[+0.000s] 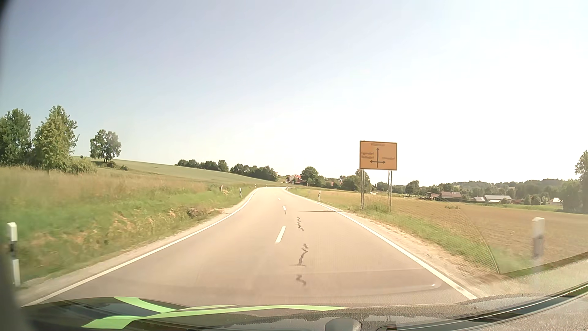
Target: Follow the waypoints while adhering to traffic rules and regulations
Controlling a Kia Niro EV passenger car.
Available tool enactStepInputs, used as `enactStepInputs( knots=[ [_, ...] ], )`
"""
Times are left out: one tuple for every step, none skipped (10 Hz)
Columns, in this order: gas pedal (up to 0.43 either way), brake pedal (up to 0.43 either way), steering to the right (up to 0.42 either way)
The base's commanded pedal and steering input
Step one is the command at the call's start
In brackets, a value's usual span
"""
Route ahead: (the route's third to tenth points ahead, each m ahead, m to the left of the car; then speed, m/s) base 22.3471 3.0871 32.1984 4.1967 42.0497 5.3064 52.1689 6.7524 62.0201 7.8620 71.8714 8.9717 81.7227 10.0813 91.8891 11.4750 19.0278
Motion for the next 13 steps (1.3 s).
enactStepInputs(
  knots=[
    [0.319,0.0,-0.02],
    [0.319,0.0,-0.021],
    [0.331,0.0,-0.021],
    [0.331,0.0,-0.021],
    [0.331,0.0,-0.021],
    [0.331,0.0,-0.021],
    [0.339,0.0,-0.021],
    [0.339,0.0,-0.021],
    [0.339,0.0,-0.021],
    [0.339,0.0,-0.021],
    [0.339,0.0,-0.021],
    [0.299,0.0,-0.021],
    [0.268,0.0,-0.021]
  ],
)
